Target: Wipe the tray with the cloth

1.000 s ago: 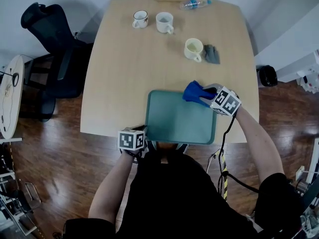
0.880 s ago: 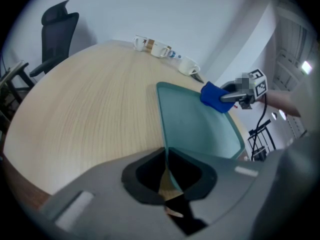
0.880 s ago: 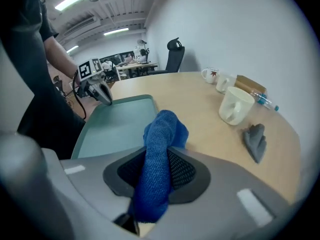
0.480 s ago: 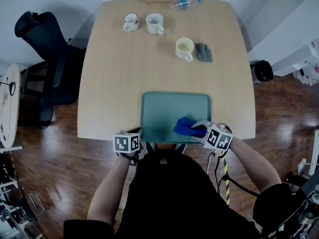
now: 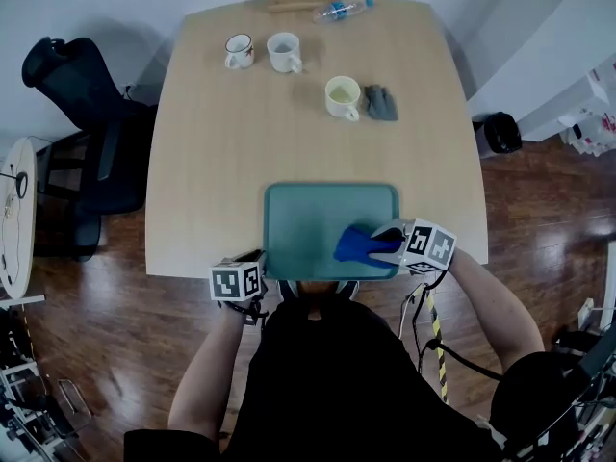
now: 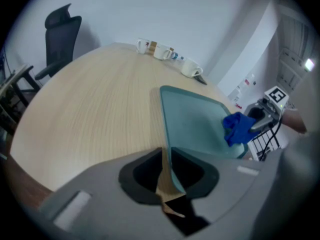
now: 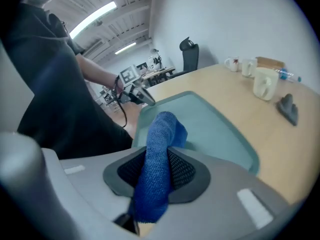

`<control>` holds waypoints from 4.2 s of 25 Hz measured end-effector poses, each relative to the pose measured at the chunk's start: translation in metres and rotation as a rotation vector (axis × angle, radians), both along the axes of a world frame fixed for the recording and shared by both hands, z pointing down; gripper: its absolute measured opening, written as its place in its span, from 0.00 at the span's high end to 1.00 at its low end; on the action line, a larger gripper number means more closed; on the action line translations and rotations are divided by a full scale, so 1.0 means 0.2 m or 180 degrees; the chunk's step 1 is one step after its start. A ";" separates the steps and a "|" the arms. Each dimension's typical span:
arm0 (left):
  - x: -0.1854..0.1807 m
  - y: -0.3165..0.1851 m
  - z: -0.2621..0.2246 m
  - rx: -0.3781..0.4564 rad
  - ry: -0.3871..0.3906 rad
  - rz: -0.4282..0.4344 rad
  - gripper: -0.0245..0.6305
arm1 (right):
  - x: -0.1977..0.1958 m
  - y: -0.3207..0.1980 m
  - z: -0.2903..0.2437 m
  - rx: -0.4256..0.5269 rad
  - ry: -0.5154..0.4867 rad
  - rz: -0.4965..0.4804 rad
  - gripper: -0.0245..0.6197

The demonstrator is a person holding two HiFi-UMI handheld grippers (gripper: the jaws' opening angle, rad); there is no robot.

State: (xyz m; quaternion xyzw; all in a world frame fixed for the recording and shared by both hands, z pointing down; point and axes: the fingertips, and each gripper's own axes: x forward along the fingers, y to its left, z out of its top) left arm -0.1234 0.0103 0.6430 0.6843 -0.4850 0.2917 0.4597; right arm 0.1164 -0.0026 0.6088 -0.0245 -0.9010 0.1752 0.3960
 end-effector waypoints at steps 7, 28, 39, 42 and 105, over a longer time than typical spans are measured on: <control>0.29 -0.14 -0.23 0.0495 -0.0406 0.0951 0.88 | 0.16 -0.64 -0.09 0.0961 0.0309 0.0329 0.80; 0.58 -0.13 0.04 -0.0150 0.0143 0.1060 0.96 | 0.14 0.30 0.02 0.0443 0.0074 -0.0458 0.80; 0.58 -0.12 0.04 -0.0097 0.0210 0.1033 0.96 | 0.51 -0.24 -0.26 -0.0102 -0.0818 0.2566 0.79; 0.52 -0.16 -0.04 0.0031 0.0176 0.0839 0.96 | 0.76 -0.39 -0.24 0.0073 -0.0638 0.3531 0.77; 0.57 1.40 -1.36 0.2480 0.0453 0.0475 0.96 | 0.13 1.38 -1.20 0.1324 -0.1565 0.3263 0.95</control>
